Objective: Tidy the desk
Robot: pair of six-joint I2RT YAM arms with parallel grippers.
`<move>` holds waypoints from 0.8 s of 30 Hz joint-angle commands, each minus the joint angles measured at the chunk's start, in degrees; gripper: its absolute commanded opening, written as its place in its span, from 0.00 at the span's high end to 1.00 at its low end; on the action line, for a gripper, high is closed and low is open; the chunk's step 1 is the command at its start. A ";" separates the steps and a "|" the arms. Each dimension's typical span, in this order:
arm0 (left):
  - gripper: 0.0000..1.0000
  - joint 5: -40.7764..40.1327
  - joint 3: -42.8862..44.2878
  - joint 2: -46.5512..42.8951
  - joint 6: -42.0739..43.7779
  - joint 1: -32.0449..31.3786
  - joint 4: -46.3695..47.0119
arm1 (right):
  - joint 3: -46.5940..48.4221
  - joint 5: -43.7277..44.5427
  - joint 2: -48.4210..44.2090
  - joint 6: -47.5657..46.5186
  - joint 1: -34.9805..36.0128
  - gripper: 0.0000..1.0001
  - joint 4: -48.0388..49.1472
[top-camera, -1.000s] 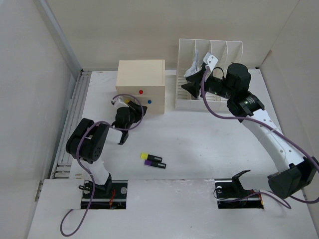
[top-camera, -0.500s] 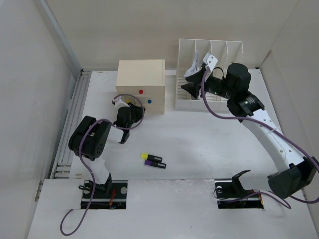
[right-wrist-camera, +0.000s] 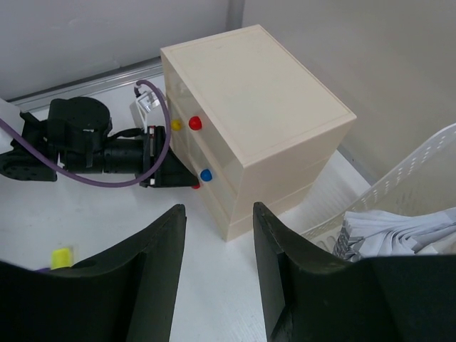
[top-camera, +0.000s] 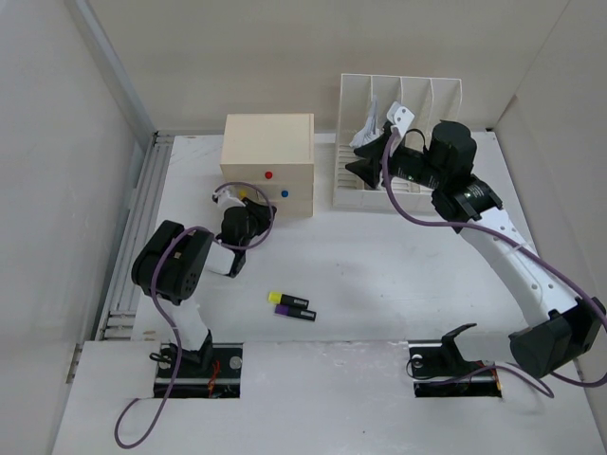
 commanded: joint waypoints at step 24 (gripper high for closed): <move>0.09 -0.37 -13.54 -16.66 0.75 -5.69 -5.61 | -0.57 -11.11 1.85 -0.26 -0.24 0.17 3.64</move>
